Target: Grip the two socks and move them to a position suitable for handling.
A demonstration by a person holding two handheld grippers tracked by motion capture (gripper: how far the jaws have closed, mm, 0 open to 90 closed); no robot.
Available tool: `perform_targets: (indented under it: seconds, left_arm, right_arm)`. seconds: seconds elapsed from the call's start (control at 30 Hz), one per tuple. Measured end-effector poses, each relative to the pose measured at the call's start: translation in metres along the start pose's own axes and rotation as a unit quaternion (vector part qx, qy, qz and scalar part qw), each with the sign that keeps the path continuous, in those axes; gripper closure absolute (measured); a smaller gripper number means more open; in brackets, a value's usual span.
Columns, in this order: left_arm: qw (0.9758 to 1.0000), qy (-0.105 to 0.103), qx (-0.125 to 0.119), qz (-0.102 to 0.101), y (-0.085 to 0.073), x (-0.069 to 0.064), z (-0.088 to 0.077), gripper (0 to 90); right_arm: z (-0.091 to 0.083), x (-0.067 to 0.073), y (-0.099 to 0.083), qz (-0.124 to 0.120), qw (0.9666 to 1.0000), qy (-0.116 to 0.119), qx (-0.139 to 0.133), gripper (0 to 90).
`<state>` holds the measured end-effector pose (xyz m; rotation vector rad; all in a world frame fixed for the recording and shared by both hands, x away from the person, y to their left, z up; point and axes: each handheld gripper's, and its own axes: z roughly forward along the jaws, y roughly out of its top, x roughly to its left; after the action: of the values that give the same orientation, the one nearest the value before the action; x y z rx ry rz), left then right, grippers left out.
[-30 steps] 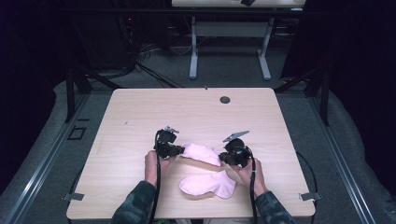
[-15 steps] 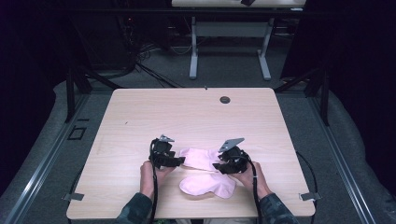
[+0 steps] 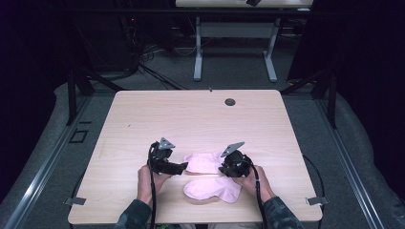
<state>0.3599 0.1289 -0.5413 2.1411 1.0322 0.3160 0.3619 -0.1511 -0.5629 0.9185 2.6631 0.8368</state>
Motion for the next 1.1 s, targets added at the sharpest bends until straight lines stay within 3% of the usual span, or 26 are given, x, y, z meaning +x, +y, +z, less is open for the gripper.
perform_targets:
  seconds: [0.13, 0.3, 0.57, 0.73, 0.83, 1.0, 1.1]
  left_arm:
    - [0.9998, 0.002, -0.003, 0.017, 0.0, -0.004, -0.002, 15.7]
    - [0.9994, 0.003, -0.008, 0.034, 0.001, -0.009, -0.004, 15.5]
    - [0.9973, 0.003, -0.018, 0.071, 0.008, -0.022, -0.007, 16.0]
    - [0.9961, 0.0, -0.023, 0.085, 0.015, -0.03, -0.006, 17.6]
    - [0.9944, -0.005, -0.029, 0.102, 0.017, -0.038, -0.002, 19.5]
    - [0.9899, -0.026, -0.019, 0.138, 0.023, -0.055, 0.01, 21.9]
    - [0.9851, -0.036, -0.013, 0.168, 0.027, -0.068, 0.018, 23.2]
  right_arm:
    - [0.0, -0.004, -0.003, 0.016, 0.9998, 0.002, -0.009, 82.6]
    - [-0.002, -0.01, -0.004, 0.045, 0.9986, 0.023, -0.017, 83.5]
    - [-0.019, -0.01, 0.004, 0.072, 0.9957, 0.052, -0.029, 83.4]
    - [-0.029, -0.014, 0.01, 0.089, 0.9935, 0.061, -0.035, 83.3]
    - [-0.033, -0.016, 0.013, 0.099, 0.9918, 0.071, -0.038, 83.3]
    - [-0.037, -0.019, 0.016, 0.113, 0.9891, 0.086, -0.037, 83.2]
    - [-0.038, -0.021, 0.018, 0.125, 0.9864, 0.098, -0.039, 83.1]
